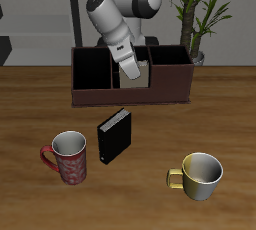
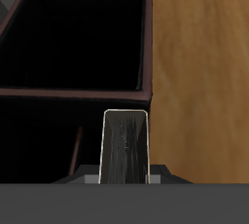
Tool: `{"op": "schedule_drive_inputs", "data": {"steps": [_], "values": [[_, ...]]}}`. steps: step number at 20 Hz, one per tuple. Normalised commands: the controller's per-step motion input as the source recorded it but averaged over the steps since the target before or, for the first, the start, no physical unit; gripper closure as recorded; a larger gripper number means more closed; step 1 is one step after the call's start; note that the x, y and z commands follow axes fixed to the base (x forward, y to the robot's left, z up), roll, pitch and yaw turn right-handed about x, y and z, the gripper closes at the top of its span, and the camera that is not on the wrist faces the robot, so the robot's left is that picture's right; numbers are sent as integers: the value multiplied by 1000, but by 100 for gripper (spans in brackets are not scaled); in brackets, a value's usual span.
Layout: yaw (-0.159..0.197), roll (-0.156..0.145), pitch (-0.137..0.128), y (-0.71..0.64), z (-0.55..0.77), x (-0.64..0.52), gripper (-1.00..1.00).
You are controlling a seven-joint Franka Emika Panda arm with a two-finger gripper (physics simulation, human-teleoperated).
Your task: Place the yellow book into the back desk caddy's front compartment
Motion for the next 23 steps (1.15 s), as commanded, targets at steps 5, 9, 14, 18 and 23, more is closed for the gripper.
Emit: {"op": "schedule_drive_inputs", "data": {"steps": [5,9,14,18,23], "values": [[-16,13,25,92,-118,-86,100],[-43,18,49,159,-251,-111,100],[-48,-15,41,78,-208,-100,100],[-19,-24,40,-15,-116,-48,100],[-74,-42,18,-97,6,-57,-100]]}}
